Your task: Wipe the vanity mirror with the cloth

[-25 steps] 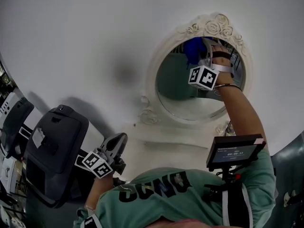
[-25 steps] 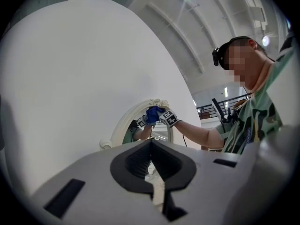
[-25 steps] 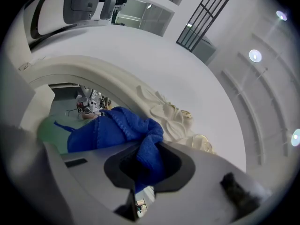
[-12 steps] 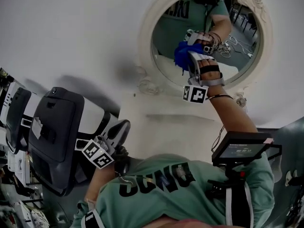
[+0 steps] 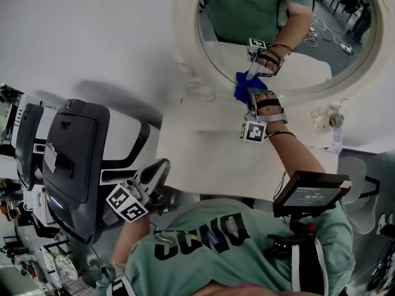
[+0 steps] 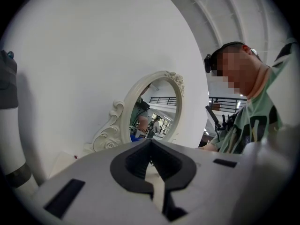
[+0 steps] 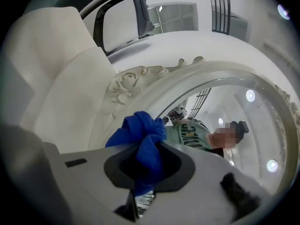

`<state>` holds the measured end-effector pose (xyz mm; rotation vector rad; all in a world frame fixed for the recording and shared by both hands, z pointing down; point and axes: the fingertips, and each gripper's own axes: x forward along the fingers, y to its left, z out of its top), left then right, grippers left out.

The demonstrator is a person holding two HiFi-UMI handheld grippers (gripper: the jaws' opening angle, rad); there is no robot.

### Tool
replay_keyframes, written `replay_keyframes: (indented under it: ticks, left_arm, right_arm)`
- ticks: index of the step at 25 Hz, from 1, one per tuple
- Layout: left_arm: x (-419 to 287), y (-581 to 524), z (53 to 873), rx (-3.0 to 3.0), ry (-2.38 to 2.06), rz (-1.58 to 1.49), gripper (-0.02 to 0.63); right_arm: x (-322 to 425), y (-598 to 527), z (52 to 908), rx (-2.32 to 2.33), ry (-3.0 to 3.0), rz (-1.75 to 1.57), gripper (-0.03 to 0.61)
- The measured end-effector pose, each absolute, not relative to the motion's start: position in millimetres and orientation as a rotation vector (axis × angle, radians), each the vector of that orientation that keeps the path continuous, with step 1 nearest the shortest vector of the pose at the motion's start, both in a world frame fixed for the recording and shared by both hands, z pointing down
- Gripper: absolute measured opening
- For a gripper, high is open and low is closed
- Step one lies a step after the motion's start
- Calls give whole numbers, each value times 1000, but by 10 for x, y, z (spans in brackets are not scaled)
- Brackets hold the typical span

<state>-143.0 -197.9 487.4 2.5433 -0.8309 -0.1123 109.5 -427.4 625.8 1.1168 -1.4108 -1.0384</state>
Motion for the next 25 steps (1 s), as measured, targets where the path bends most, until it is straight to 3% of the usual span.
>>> replay_keyframes:
  ticks: [7, 10, 19, 25]
  left_arm:
    - [-1380, -1964, 4723, 2578, -801, -159, 10]
    - [-1445, -1930, 4532, 2614, -797, -208, 10]
    - [-1321, -2021, 3990, 2759, -773, -409, 10]
    - [-1357, -2037, 3844, 2791, -770, -488, 11]
  right_arm:
    - [1077, -4247, 6348, 1042, -1486, -902, 48]
    - [1029, -4126, 6010, 1048, -1526, -898, 48]
    - [1404, -4057, 2472, 1506, -1343, -1376, 48]
    - [1712, -4055, 1300, 1657, -1105, -1465, 48]
